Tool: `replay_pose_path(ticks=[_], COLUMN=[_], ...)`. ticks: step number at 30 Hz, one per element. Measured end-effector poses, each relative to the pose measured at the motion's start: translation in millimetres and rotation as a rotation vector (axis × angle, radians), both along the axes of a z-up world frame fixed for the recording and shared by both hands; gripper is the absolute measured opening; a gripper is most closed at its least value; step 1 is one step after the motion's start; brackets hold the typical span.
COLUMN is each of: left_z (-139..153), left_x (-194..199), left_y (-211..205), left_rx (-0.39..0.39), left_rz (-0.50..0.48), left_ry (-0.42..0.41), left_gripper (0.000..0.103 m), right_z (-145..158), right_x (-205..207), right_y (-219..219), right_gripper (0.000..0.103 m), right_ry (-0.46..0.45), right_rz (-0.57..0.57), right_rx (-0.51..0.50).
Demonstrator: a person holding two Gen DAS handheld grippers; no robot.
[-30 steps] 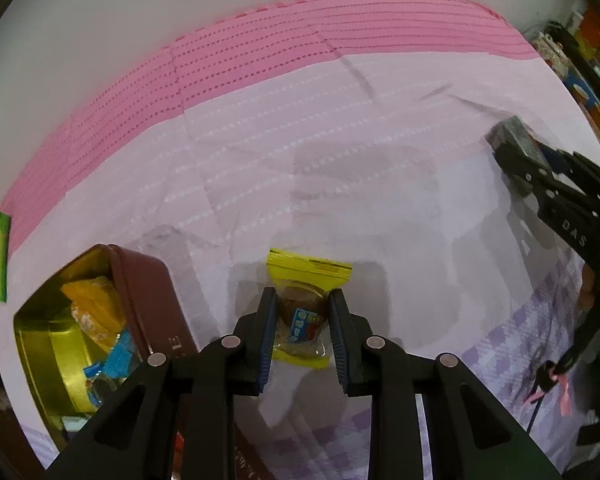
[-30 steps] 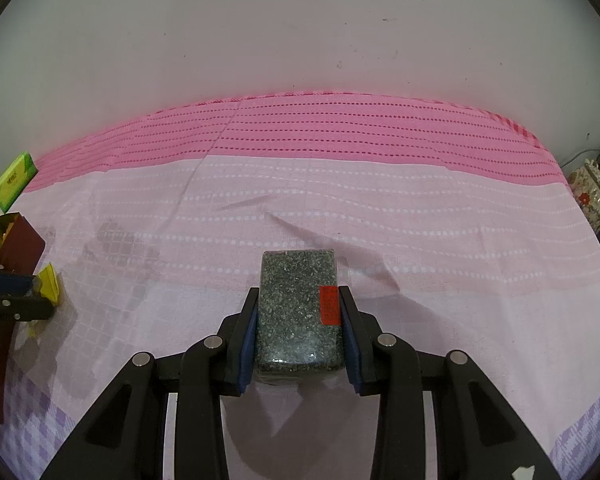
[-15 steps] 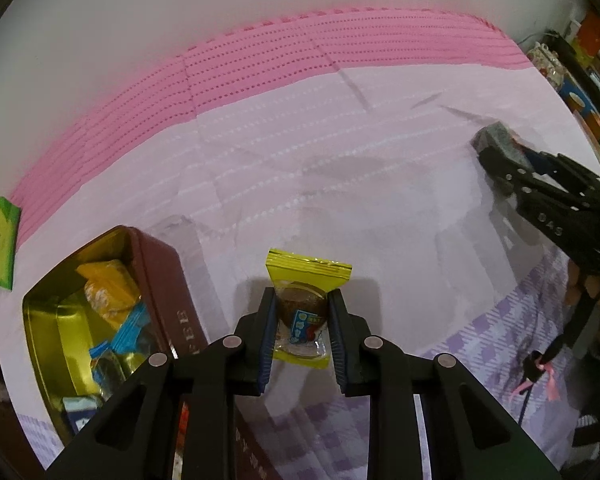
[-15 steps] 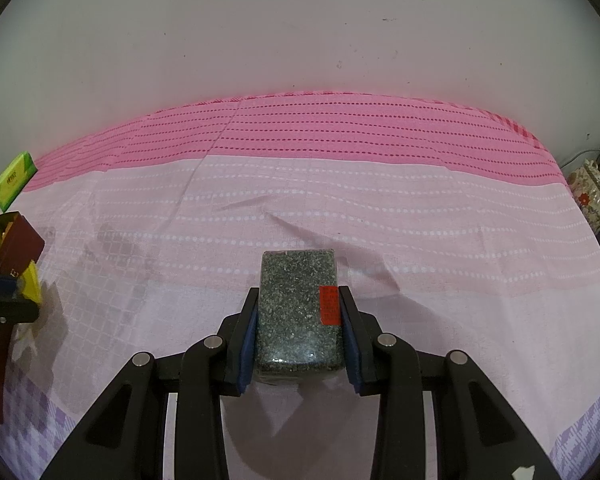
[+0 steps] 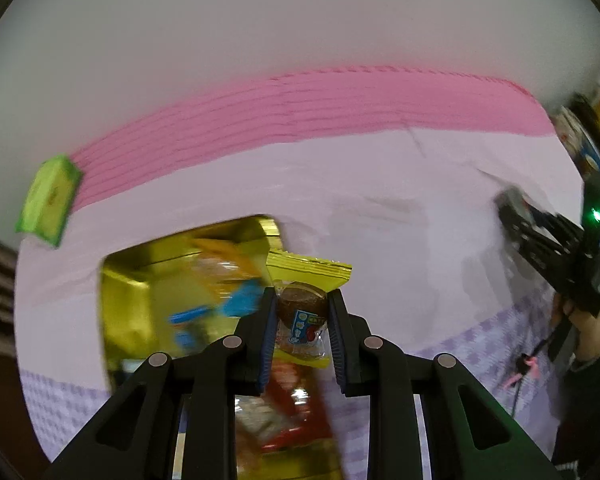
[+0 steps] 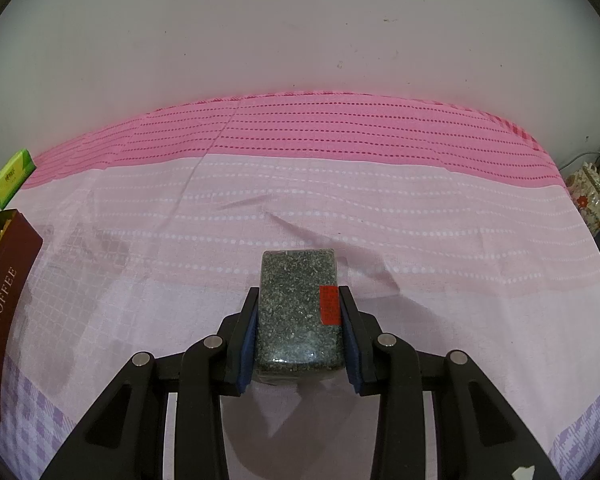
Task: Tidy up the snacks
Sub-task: 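Carry the yellow candy over the tin and release it with the left gripper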
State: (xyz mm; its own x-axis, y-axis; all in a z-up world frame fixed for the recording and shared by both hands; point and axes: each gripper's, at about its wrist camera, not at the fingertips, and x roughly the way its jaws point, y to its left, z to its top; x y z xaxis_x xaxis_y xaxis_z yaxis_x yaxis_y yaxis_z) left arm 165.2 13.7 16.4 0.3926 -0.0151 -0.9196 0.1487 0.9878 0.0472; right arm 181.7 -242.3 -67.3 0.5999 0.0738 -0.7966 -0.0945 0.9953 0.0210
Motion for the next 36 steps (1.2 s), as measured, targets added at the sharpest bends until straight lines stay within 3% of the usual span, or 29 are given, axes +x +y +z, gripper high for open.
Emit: replay_pose_path(ticks=[7,15,36], left_z=[-6.7,-42.8,-71.9], left_x=[5.9,13.5,27.6], left_y=[58.2,93.7,113.7], left_rx=[0.034,0.034,0.049], left_rz=[0.136,0.247,0.297], left_ry=[0.0,0.057,0.091], left_gripper=[0.025,0.025,0.026], right_z=[0.2,0.1,1.0], right_x=[-0.5,-0.9,-0.5], right_y=[0.5,0.3,-1.8], right_gripper=[0.034,0.034,0.034], right_ry=[-0.001,-0.001,-0.001], right_rz=[0.0,-0.001,0.003], right_rx=[-0.005,-0.008,0.005])
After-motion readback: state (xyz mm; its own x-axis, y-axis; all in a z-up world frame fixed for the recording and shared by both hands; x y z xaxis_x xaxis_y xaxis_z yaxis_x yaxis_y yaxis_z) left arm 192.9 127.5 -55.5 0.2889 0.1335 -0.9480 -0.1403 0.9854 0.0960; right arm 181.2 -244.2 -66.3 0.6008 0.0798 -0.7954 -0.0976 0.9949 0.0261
